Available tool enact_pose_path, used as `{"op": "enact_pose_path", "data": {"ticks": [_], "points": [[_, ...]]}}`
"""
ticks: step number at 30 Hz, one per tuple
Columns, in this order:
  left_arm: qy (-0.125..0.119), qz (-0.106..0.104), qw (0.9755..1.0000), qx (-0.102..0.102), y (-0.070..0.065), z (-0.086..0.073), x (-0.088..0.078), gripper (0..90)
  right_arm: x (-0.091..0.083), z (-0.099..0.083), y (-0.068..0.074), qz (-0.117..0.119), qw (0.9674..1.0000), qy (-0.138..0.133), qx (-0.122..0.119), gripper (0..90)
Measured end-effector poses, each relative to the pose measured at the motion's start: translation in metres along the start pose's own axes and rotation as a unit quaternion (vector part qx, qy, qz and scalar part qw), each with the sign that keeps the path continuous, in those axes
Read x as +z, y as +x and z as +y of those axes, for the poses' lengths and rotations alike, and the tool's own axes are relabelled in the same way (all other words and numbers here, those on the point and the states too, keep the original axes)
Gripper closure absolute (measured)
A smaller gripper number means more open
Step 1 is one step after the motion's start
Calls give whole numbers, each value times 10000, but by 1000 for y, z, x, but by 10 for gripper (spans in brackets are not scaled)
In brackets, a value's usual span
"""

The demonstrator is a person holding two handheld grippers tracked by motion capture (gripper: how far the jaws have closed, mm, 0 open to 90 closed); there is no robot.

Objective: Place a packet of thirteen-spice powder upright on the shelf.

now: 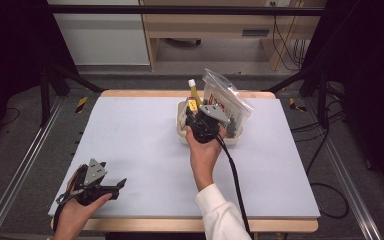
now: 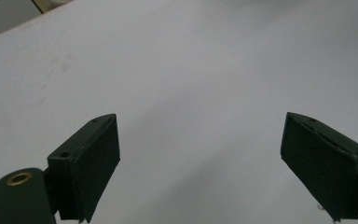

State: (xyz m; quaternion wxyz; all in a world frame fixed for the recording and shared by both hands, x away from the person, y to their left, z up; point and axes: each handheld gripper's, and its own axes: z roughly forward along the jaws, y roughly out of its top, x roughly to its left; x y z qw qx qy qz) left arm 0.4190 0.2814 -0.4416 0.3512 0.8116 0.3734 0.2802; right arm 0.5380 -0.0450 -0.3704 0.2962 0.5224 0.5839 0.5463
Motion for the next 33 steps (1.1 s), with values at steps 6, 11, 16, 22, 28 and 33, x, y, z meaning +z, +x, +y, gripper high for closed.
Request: {"op": "enact_pose_path", "data": {"ticks": [6,11,16,22,28,33], "points": [[10,33,10000,-33,1,-1,0,116,4,-2,1,-2,10000,2,18,679],[32,45,10000,-14,1,-1,0,116,6,-4,0,-65,10000,-3,-31,679],[47,39,10000,6,0,-1,1,116,7,-6,1,-93,9999,-19,-47,679],[54,34,10000,4,0,-1,1,116,9,-8,3,-110,9999,-38,-32,679],[65,36,10000,20,0,-1,1,116,12,-9,1,-87,9999,-42,-78,679],[93,28,9999,25,0,-1,2,115,14,-12,1,-124,9999,-5,-90,678]]}}
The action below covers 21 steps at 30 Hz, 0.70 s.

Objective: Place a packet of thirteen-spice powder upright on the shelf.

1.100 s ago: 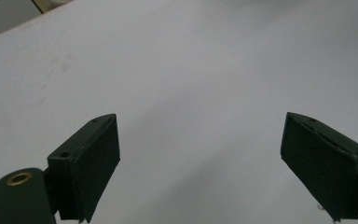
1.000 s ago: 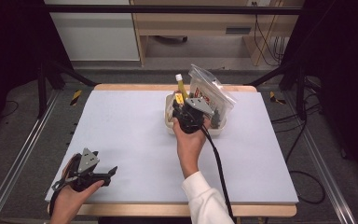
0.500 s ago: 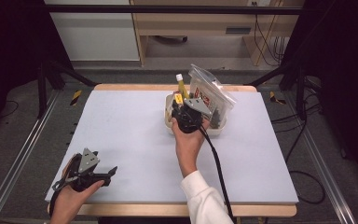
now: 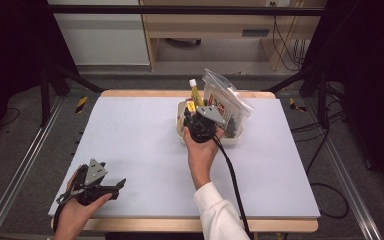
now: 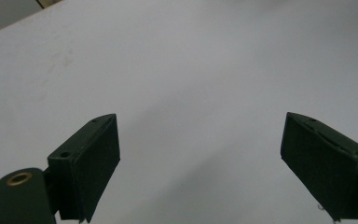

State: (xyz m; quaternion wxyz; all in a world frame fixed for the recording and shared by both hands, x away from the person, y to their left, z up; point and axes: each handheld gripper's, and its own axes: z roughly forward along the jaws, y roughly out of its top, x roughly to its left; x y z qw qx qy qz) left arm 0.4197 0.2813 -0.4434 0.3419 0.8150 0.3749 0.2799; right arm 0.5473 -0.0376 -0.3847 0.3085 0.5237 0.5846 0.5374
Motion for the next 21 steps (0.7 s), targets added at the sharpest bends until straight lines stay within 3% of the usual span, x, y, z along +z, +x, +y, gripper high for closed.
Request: {"op": "enact_pose_path", "data": {"ticks": [21], "points": [[26,-51,9999,87,-3,2,2,115,9,-10,7,-151,9996,50,-221,674]]}}
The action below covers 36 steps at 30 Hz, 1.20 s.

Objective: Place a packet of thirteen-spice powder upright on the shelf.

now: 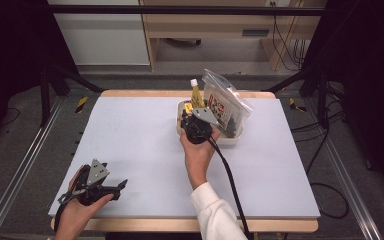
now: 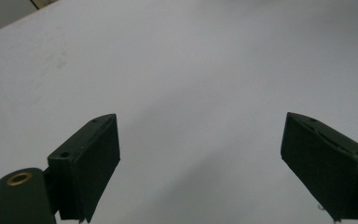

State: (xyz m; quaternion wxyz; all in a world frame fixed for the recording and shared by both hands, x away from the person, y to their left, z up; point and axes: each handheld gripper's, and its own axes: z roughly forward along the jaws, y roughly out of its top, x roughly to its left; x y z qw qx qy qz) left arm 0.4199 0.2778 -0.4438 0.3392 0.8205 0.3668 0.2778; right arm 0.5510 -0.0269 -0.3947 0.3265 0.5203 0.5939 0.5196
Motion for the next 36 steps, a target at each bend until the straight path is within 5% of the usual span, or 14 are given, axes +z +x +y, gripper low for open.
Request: {"op": "enact_pose_path", "data": {"ticks": [21,36], "points": [[-7,12,10000,-20,0,0,0,114,10,-9,0,151,9994,256,-149,576],[7,21,10000,31,0,1,1,109,-17,-4,3,501,9977,155,-436,446]]}}
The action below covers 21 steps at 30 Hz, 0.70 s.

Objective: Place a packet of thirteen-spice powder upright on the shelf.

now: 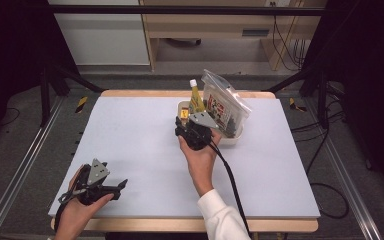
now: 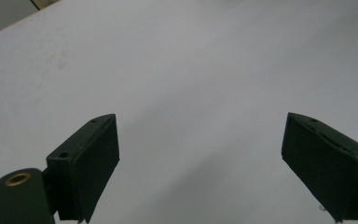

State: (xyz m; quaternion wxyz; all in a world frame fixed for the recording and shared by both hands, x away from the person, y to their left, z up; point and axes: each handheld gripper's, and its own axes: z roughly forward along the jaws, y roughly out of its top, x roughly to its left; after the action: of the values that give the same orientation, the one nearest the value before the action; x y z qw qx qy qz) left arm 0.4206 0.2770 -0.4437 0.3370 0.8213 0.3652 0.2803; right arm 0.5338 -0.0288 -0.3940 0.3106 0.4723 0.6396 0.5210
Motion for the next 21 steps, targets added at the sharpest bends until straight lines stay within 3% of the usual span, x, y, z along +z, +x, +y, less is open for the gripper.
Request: {"op": "enact_pose_path", "data": {"ticks": [12,21], "points": [[-35,39,10000,-22,2,0,-2,95,-19,2,-3,150,9988,270,-374,302],[-29,25,10000,-31,3,-1,-3,78,-32,1,-6,327,9957,565,-662,185]]}}
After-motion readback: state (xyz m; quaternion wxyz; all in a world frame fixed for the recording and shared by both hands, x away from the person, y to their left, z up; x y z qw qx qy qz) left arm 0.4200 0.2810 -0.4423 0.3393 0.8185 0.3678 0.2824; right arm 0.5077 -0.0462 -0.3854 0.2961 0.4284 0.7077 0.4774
